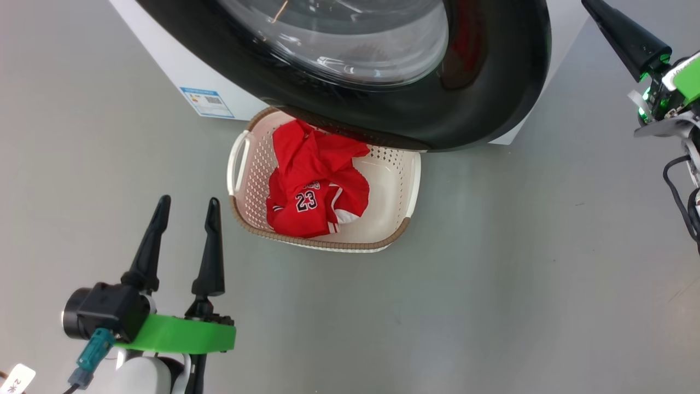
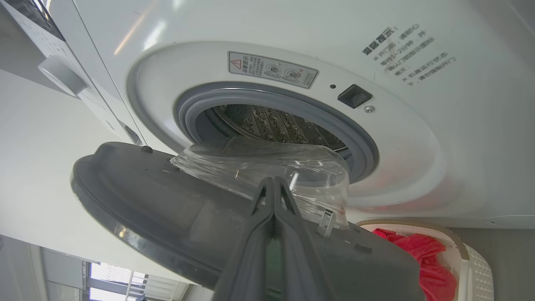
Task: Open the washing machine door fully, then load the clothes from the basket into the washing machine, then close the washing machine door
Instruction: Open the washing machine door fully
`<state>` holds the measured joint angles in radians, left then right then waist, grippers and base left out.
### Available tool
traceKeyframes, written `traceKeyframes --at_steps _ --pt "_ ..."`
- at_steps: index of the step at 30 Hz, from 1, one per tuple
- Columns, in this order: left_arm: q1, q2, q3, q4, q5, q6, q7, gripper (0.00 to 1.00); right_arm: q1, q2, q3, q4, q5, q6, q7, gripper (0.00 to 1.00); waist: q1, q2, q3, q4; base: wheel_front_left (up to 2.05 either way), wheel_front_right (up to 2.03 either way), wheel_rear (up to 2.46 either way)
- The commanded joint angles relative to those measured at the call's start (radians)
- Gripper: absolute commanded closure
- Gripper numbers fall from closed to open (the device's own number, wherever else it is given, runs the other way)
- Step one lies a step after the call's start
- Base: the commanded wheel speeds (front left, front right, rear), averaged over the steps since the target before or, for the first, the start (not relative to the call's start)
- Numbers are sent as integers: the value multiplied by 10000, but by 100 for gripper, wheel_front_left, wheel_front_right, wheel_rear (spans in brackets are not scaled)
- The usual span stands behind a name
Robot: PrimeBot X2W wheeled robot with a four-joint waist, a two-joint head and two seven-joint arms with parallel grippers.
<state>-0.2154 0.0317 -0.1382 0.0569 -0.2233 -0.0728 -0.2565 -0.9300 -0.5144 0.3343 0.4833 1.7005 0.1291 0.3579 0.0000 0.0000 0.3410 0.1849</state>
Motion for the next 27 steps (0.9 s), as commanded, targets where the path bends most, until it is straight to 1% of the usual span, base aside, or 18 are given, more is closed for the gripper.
traceKeyframes --at_steps 1,11,27 --pt "-205 185 277 -293 -72 134 -53 0 -197 12 -38 -78 41 16 164 100 0 0 33 58 0 0 0" --pt "-272 185 184 -366 -203 232 -53 0 -824 385 63 608 -183 16 980 100 0 0 262 241 0 0 0" --pt "-267 185 188 -339 -276 309 -53 0 -773 788 210 718 -387 16 1856 100 0 0 221 295 0 0 0"
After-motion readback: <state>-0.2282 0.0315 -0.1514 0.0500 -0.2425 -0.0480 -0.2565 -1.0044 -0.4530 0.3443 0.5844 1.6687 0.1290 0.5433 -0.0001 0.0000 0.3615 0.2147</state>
